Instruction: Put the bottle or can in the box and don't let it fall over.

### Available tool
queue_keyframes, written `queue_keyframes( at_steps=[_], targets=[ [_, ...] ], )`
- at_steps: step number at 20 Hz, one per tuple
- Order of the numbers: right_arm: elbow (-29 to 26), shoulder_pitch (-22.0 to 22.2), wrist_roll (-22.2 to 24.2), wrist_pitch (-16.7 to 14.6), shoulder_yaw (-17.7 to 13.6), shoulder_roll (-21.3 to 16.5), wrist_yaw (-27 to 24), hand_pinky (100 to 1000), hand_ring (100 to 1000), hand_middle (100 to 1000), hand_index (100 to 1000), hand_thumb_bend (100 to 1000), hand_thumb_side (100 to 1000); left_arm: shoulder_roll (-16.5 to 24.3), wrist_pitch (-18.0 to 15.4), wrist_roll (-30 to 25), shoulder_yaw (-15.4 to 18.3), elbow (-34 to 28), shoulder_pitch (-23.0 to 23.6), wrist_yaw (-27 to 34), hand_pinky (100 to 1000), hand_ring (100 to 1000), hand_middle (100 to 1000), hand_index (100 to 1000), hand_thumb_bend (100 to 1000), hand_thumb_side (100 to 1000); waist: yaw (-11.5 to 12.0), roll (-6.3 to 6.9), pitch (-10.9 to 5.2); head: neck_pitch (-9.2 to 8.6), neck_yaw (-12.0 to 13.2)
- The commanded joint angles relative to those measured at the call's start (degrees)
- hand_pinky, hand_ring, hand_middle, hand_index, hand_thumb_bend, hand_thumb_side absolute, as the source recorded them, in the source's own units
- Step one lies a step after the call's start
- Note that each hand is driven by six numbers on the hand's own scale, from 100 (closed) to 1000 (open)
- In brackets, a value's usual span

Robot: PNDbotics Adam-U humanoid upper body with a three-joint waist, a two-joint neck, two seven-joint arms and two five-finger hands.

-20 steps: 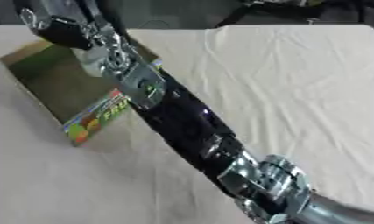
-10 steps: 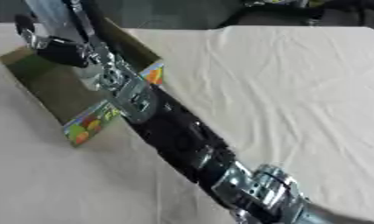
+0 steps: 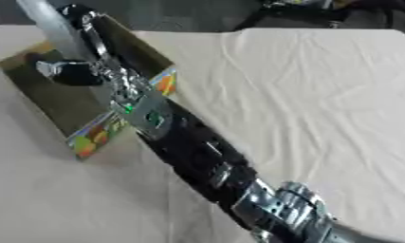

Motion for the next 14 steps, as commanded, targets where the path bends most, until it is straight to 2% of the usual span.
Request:
queue_keyframes(
  at_steps=[1, 2, 6, 14],
  targets=[
    [-2.3, -0.8, 3.2, 1.7, 0.0, -0.7, 0.8, 598, 736, 752, 726, 654, 146, 1.2, 0.0, 0.0, 0.4, -0.8, -0.2, -0.2, 789, 753, 693, 718, 632, 740, -0.1, 0.67, -1.62, -0.11, 0.4],
    [-2.7, -0.8, 4.0, 2.1, -0.2, -0.8, 0.7, 631, 781, 789, 778, 666, 179, 1.2, 0.0, 0.0, 0.5, -0.8, -0.1, -0.2, 790, 753, 693, 718, 632, 739, -0.2, 0.71, -1.7, -0.07, 0.5],
    [-4.6, -0.5, 7.3, 4.7, -0.6, -1.9, -0.2, 679, 850, 843, 844, 661, 245, 1.3, -0.1, 0.1, 0.6, -0.6, 0.5, -0.2, 790, 752, 690, 718, 632, 739, -1.0, 0.93, -2.28, 0.43, 1.2],
    [-9.5, 1.3, 13.2, 11.1, -0.9, -5.0, -4.6, 708, 906, 903, 886, 624, 350, 1.6, -0.2, 0.5, 0.9, -0.3, 1.7, -0.2, 791, 751, 689, 718, 634, 738, -2.6, 1.46, -3.35, 1.03, 2.1]
  ],
)
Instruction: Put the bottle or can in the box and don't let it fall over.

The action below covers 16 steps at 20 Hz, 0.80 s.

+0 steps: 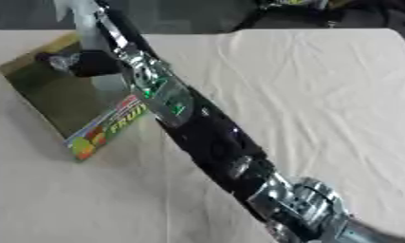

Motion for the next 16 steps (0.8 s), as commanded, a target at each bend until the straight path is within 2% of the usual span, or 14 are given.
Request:
queue_keyframes(
  at_steps=[1, 3, 5, 6, 11, 16],
  targets=[
    [-3.3, -0.2, 2.3, 1.7, -0.1, -1.8, -2.1, 717, 921, 922, 901, 617, 370, 1.6, -0.2, 0.3, 0.9, -0.5, -0.1, -0.2, 792, 751, 689, 718, 634, 738, -0.2, 0.76, -1.91, 0.09, 0.4],
    [-4.1, 0.6, 3.9, 1.9, 0.3, -2.3, -2.9, 737, 952, 966, 929, 604, 420, 1.7, -0.3, 0.3, 0.9, -0.5, 0.0, -0.3, 792, 751, 689, 718, 635, 738, -0.6, 0.99, -2.02, 0.15, 0.6],
    [-4.6, 1.3, 5.5, 2.0, 0.4, -2.5, -3.3, 742, 961, 978, 943, 585, 422, 1.7, -0.3, 0.4, 1.0, -0.5, 0.1, -0.3, 792, 751, 690, 718, 646, 727, -0.8, 1.2, -2.07, 0.13, 0.6],
    [-4.8, 1.6, 6.2, 2.0, 0.4, -2.6, -3.5, 742, 961, 978, 943, 604, 433, 1.7, -0.3, 0.4, 0.9, -0.5, 0.2, -0.3, 792, 751, 690, 718, 635, 738, -0.9, 1.29, -2.09, 0.14, 0.7],
    [-7.1, 3.3, 6.8, 2.1, 0.2, -4.6, -5.2, 729, 948, 965, 932, 610, 404, 1.9, -0.3, 0.6, 1.1, -0.3, 0.8, -0.4, 793, 751, 691, 717, 636, 737, -1.7, 1.68, -2.37, 0.56, 1.0],
    [-11.6, 5.7, 5.9, 2.6, 0.3, -8.1, -8.3, 715, 927, 944, 922, 618, 372, 2.1, -0.4, 0.7, 1.3, -0.2, 1.4, -0.4, 794, 751, 691, 717, 636, 738, -2.6, 1.92, -2.91, 0.9, 1.7]
  ],
)
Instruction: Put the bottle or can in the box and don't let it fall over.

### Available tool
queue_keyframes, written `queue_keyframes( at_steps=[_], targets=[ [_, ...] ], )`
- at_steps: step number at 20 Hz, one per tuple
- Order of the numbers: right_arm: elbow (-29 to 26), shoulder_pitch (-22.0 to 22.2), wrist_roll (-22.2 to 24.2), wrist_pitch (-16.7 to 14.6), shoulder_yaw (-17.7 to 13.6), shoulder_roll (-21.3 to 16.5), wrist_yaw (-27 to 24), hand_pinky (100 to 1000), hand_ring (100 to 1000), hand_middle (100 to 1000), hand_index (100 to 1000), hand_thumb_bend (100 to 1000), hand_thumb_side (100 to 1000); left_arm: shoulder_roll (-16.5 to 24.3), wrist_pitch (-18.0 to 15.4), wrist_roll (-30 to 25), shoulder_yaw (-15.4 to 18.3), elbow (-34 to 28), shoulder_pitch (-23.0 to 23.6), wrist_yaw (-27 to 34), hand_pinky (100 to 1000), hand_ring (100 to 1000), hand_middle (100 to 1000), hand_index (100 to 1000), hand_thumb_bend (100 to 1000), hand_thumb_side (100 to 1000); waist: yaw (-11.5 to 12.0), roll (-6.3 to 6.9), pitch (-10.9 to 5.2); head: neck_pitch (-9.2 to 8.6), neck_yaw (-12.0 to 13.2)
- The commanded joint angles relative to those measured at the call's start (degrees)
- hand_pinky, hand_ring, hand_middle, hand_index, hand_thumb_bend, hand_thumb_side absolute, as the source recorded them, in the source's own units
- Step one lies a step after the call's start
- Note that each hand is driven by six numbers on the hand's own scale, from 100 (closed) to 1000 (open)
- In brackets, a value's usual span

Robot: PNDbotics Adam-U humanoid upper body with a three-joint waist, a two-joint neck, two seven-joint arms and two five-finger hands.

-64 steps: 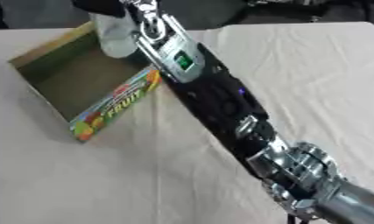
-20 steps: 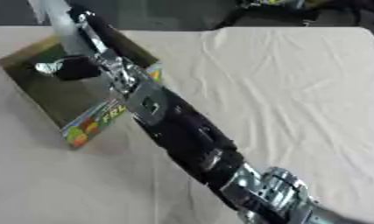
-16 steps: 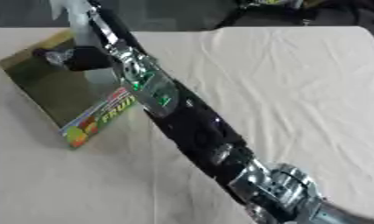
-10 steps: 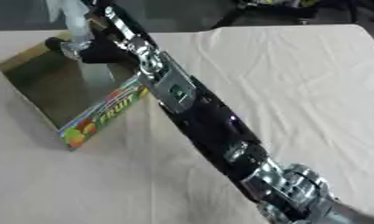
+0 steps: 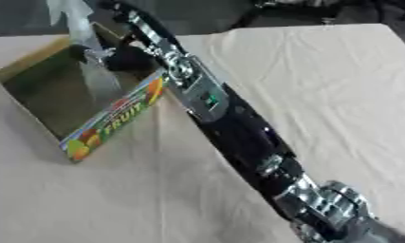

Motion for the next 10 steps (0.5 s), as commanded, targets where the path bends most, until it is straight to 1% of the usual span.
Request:
queue_keyframes(
  at_steps=[1, 6, 10],
  targets=[
    [-4.2, 0.2, -0.5, 0.4, -0.1, -3.1, -2.3, 713, 924, 941, 920, 618, 367, 2.1, -0.1, 0.3, 0.8, -0.5, 0.0, -0.3, 794, 751, 691, 717, 637, 738, -0.2, 0.5, -1.71, 0.43, 0.5],
    [-9.8, 3.9, -0.6, 1.1, -0.4, -7.4, -6.4, 707, 917, 933, 916, 623, 340, 2.3, -0.2, 0.5, 1.1, -0.4, 0.5, -0.4, 794, 751, 692, 718, 638, 738, -1.0, 0.85, -2.32, 0.87, 1.7],
    [-14.5, 7.1, -1.3, 1.6, -1.3, -11.3, -9.9, 705, 914, 927, 911, 626, 315, 2.5, -0.3, 0.7, 1.2, -0.4, 0.8, -0.4, 794, 751, 693, 718, 638, 739, -1.6, 1.01, -2.8, 1.25, 2.8]
  ],
)
